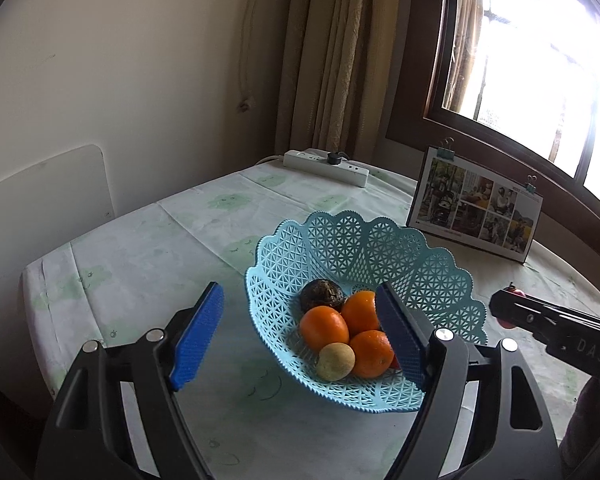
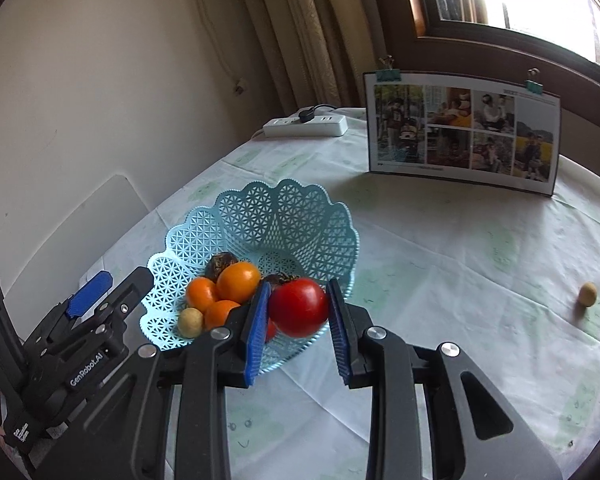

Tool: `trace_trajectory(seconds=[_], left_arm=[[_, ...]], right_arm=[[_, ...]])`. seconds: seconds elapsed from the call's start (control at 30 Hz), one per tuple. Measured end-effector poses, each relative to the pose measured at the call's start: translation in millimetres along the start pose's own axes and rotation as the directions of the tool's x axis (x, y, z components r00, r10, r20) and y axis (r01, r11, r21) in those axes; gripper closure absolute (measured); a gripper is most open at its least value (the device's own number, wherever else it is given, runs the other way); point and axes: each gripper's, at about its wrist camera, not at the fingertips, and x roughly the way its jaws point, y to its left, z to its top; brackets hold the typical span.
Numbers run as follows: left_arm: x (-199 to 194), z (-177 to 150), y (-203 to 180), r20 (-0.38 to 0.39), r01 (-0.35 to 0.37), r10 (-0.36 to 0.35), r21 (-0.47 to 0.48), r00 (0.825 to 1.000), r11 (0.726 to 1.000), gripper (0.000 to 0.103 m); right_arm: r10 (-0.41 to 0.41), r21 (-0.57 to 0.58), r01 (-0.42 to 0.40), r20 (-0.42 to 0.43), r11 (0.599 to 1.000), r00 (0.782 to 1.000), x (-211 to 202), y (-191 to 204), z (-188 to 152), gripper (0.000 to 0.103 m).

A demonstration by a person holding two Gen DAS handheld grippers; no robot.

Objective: Organize fruits
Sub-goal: 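Open the left gripper over the basket while the right gripper releases the tomato, then grasp another kiwi with the left gripper while the right gripper grasps an orange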

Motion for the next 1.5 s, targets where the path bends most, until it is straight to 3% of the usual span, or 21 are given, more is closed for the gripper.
trace_trajectory(seconds=[0.2,0.47,0.6,0.93,1.5], left_arm=[[2,0,2,-0.006,-0.008,0.008,-0.008,1.000,1.000,0.017],[5,-1,-3,-0.017,0.000,0.000,-0.005,1.000,1.000,0.015],[3,-1,-9,-0.015,0.010,-0.010,0.004,1.000,1.000,0.007],[-3,0,-29,-0.007,0.035,-0.035,0.036,0.999,0.999,0.003],[-9,-8,-81,-0.037,0.111,-0.107,0.125,0.994,0.986,0.003]], right_arm=[[0.005,0.000,-0.005,-0.010,1.000,1.000,9,3,0,0.073],[-0.030,0.048,0.030,-0.002,0.998,1.000,2,-17,-5,0.061],[-0.042,0.071,0.042,-0.007,0.997,0.999,0,-27,-11,0.057],[-0.085,0.147,0.083,0.012,0.986,0.996,-13,-56,-25,0.026],[-0.199,0.267,0.195,-0.012,0.944,0.980,-48,-131,-61,0.024]])
